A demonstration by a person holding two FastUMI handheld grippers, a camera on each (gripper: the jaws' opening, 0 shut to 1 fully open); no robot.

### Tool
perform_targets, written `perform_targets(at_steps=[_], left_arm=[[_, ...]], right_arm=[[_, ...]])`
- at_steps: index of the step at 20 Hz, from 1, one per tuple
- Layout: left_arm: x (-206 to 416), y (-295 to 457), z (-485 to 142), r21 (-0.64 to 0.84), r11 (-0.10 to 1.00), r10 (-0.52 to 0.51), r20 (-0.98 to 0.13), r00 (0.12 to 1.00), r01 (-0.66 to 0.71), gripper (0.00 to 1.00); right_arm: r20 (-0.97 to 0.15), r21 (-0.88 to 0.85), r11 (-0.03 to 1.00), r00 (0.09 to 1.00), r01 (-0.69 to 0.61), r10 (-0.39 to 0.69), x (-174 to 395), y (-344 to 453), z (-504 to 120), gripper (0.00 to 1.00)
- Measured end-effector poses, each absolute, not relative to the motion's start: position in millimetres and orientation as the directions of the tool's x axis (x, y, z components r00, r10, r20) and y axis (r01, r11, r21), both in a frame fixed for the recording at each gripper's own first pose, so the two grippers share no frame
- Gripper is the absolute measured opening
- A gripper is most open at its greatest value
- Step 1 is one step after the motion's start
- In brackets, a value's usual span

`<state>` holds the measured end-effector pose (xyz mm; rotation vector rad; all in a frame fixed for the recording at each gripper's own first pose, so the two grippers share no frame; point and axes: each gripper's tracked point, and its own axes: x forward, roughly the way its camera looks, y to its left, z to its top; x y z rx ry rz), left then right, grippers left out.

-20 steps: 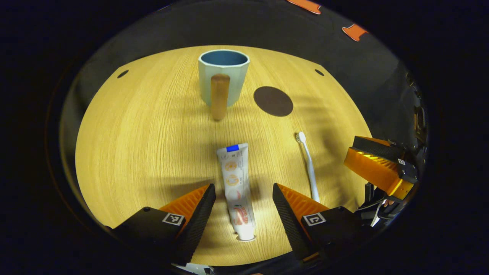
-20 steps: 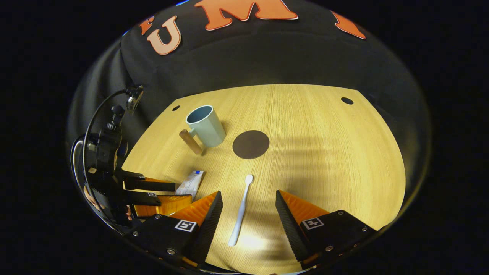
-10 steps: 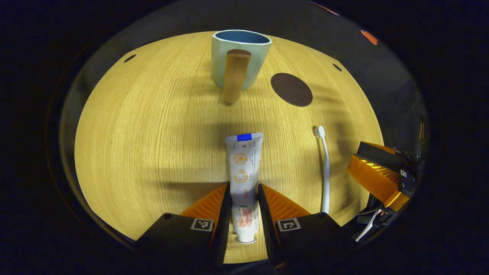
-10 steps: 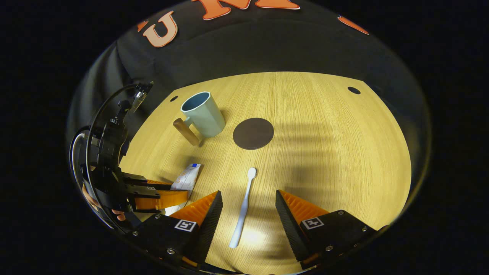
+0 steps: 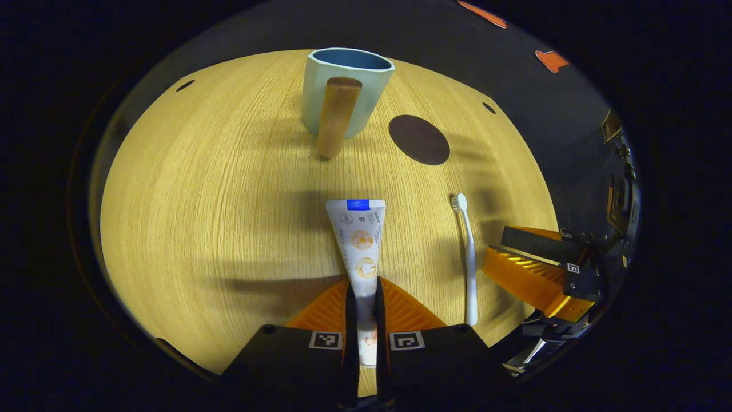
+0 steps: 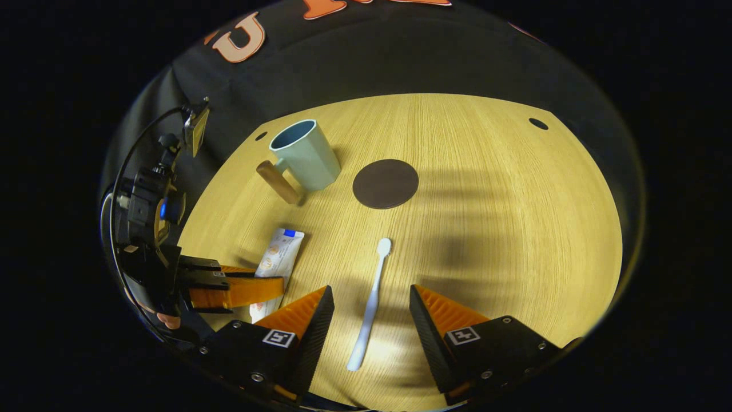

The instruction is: Put the toothbrush and toothpaste on the desktop into the cup, then pick up the cup and place it on the coaster on the desktop.

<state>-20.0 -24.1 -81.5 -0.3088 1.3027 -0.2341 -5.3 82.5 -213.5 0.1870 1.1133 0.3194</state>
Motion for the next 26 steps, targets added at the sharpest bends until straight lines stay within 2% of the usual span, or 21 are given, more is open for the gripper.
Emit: perform_targets(at_steps=[3, 5, 6, 13, 15, 16, 18, 22, 26], left_arm=[[-15.4, -21.3, -71.5, -0.348, 0.938, -0.334, -0.904, 0.268, -0.003, 0.16], [-14.0, -19.3, -64.9, -0.347, 0.938, -0.334, -0.899, 0.283, 0.002, 0.16], [-14.5, -19.5, -60.7, -0.35, 0.937, -0.337, -0.896, 0.289, 0.007, 0.16], [-7.3, -10.3, -52.7, -0.316, 0.949, -0.3, -0.887, 0.351, 0.012, 0.16], [-6.1, -6.3, -49.3, -0.311, 0.95, -0.293, -0.882, 0.37, 0.011, 0.16], [-4.5, -4.3, -49.3, -0.307, 0.952, -0.288, -0.879, 0.379, 0.012, 0.16], [-2.7, -2.5, -50.2, -0.303, 0.953, -0.283, -0.874, 0.396, 0.011, 0.16], [4.9, 2.2, -49.4, -0.289, 0.957, -0.266, -0.852, 0.452, 0.018, 0.16], [30.1, 9.1, -54.4, -0.26, 0.965, -0.232, -0.799, 0.555, 0.029, 0.16]], right_arm=[[-0.862, 0.305, 0.94, 0.374, -0.155, 0.342, -7.5, 87.3, -222.3, 0.71], [-0.878, 0.278, 0.949, 0.361, -0.151, 0.315, -8.4, 83.6, -230.3, 0.58], [-0.886, 0.267, 0.953, 0.352, -0.144, 0.302, -9.5, 83.5, -234.1, 0.62], [-0.908, 0.25, 0.963, 0.32, -0.104, 0.271, -8.4, 80.8, -243.1, 0.42], [-0.908, 0.237, 0.966, 0.329, -0.105, 0.259, -5.3, 78.7, -245.4, 0.3], [-0.907, 0.236, 0.967, 0.335, -0.101, 0.256, -4.3, 78.3, -246.2, 0.16], [-0.898, 0.253, 0.964, 0.349, -0.087, 0.267, -1.5, 78.4, -245.5, 0.1], [-0.867, 0.274, 0.956, 0.405, -0.1, 0.291, 0.6, 77.1, -235.6, 0.09], [-0.809, 0.33, 0.933, 0.465, -0.146, 0.359, -0.4, 84.1, -207.5, 0.09]])
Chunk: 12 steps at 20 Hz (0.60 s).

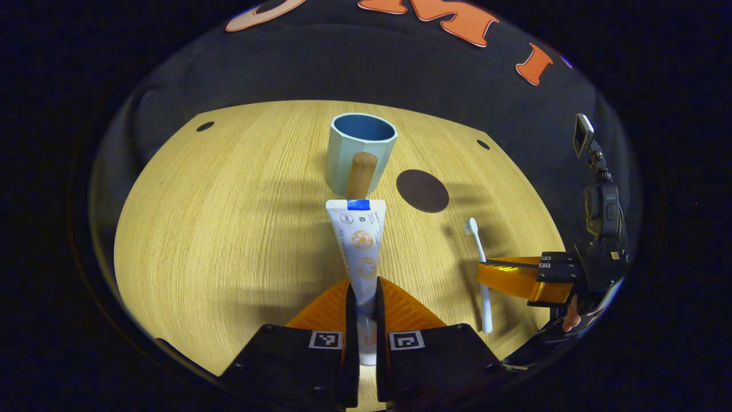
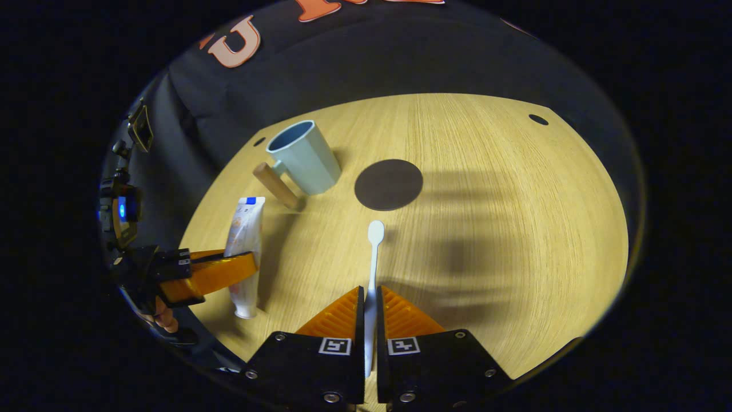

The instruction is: Put the toothbrush and toothpaste on the desktop into the cup, then pick up the cup and place it on the coaster on the desktop.

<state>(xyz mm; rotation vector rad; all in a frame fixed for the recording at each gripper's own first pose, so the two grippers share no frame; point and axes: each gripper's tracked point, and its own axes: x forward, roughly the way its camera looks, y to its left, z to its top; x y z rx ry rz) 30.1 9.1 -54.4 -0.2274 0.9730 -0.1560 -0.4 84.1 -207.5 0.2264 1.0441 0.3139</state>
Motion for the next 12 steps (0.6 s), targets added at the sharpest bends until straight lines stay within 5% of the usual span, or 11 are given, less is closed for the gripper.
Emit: perform_targets(at_steps=[12], left_arm=[[78.5, 57.9, 8.1, -0.1, 0.994, -0.082, -0.439, 0.895, 0.042, 0.16]], right_arm=[[-0.618, 0.337, 0.924, 0.698, -0.182, 0.363, 21.6, 70.1, -145.6, 0.09]])
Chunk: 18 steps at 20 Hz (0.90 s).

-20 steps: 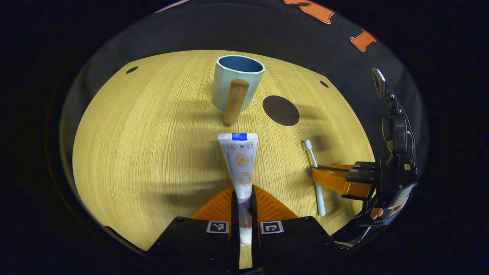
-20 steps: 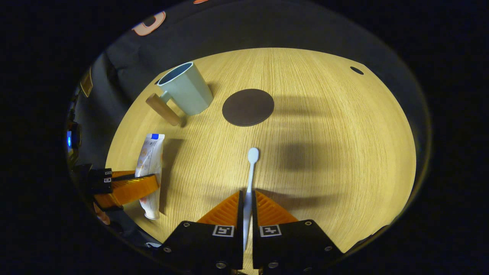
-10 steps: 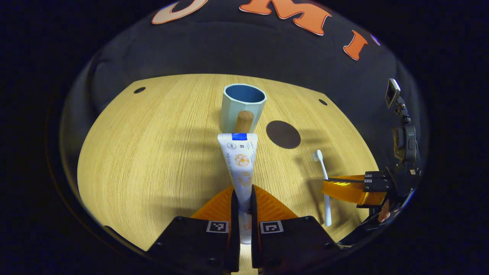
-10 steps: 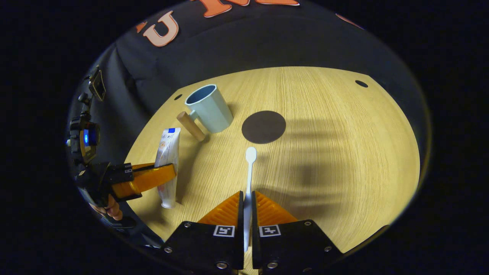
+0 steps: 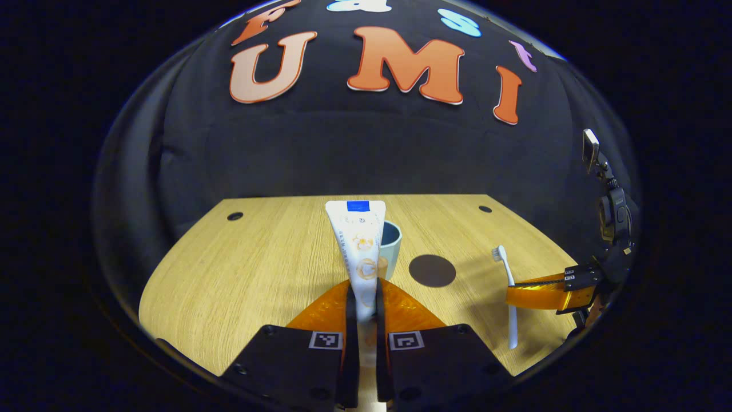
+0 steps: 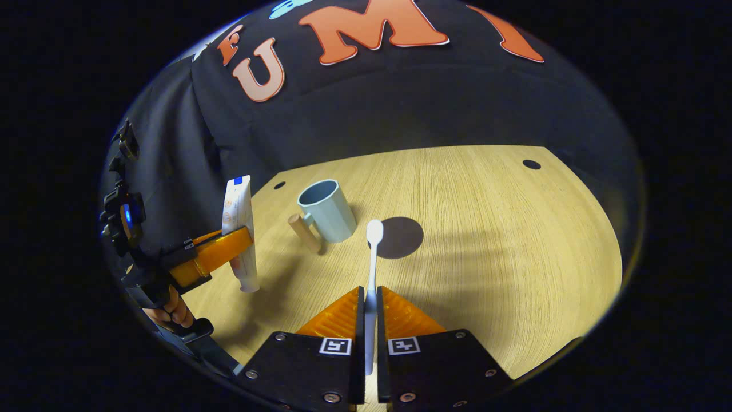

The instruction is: Put the toothbrush and toothpaste on the desktop into the cup, then pick up the cup and place it on the coaster on the desktop.

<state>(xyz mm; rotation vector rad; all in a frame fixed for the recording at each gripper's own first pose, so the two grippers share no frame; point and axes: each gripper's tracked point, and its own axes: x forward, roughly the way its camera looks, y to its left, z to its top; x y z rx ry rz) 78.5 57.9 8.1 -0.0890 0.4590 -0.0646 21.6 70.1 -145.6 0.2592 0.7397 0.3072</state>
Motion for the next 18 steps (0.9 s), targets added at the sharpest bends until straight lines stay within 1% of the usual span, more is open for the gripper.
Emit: perform_targets(at_steps=[2, 6, 14, 18], left_arm=[[89.5, 65.3, 23.9, -0.076, 0.996, -0.059, -0.353, 0.934, 0.034, 0.16], [114.0, 61.4, 42.6, -0.069, 0.997, -0.053, -0.233, 0.971, 0.038, 0.16], [152.5, 67.8, 68.5, -0.071, 0.997, 0.002, -0.073, 0.997, -0.007, 0.16], [172.1, 62.4, 84.6, -0.107, 0.994, -0.001, 0.004, 1.0, 0.001, 0.16]], right_arm=[[-0.584, 0.339, 0.921, 0.726, -0.19, 0.364, 23.6, 70.2, -139.5, 0.09], [-0.523, 0.311, 0.926, 0.775, -0.215, 0.356, 26.5, 66.4, -125.0, 0.09], [-0.453, 0.259, 0.939, 0.829, -0.228, 0.327, 35.8, 53.0, -113.3, 0.09], [-0.418, 0.242, 0.945, 0.856, -0.22, 0.306, 41.7, 45.4, -111.7, 0.08]])
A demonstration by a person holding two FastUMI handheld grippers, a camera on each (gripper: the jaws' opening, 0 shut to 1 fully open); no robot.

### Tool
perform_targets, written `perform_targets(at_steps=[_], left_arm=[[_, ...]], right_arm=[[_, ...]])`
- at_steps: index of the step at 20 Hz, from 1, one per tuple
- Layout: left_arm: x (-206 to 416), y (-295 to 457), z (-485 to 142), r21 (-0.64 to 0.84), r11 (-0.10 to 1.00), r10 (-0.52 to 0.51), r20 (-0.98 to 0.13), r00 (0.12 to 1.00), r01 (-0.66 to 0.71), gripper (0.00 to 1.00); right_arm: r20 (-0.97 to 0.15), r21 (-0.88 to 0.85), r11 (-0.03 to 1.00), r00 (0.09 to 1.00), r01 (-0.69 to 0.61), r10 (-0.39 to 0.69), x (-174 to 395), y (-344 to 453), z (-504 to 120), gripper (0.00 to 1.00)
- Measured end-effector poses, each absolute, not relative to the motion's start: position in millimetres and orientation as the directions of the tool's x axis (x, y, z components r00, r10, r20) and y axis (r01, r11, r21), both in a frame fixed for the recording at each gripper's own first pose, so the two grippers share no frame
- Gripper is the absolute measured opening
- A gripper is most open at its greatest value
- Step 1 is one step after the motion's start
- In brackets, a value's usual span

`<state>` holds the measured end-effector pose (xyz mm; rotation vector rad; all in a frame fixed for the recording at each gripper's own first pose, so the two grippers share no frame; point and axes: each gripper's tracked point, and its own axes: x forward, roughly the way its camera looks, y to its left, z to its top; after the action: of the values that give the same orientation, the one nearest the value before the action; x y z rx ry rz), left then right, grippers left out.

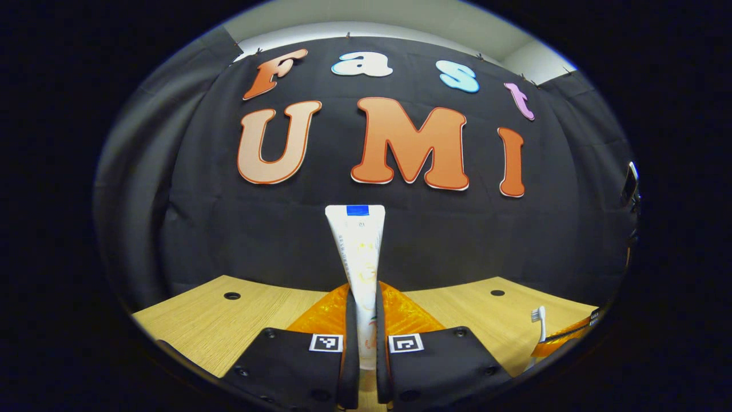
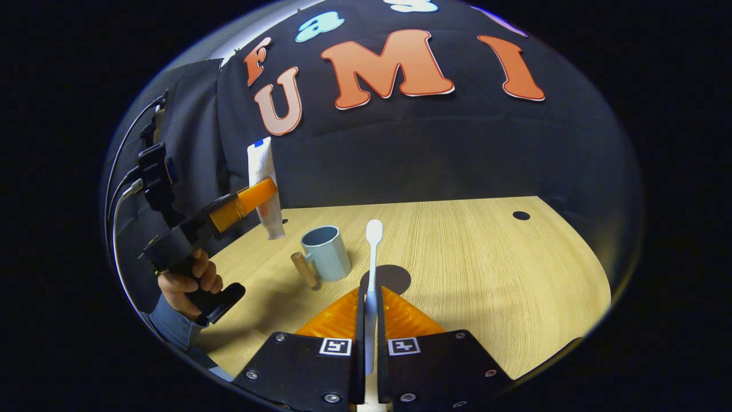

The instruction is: Put the toothbrush and toothpaste on the desktop into the cup, then pick up the cup and place it on the coaster on the desktop.

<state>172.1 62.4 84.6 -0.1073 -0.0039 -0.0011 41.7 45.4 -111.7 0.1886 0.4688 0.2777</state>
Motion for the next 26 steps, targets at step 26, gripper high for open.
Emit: perform_targets(at_steps=[26], left_arm=[[226.7, 67.5, 2.2, -0.144, 0.989, -0.057, -0.096, 0.994, 0.043, 0.22]], right_arm=[[-0.051, 0.283, 0.911, 0.944, -0.3, 0.326, 109.1, 94.2, -25.1, 0.08]])
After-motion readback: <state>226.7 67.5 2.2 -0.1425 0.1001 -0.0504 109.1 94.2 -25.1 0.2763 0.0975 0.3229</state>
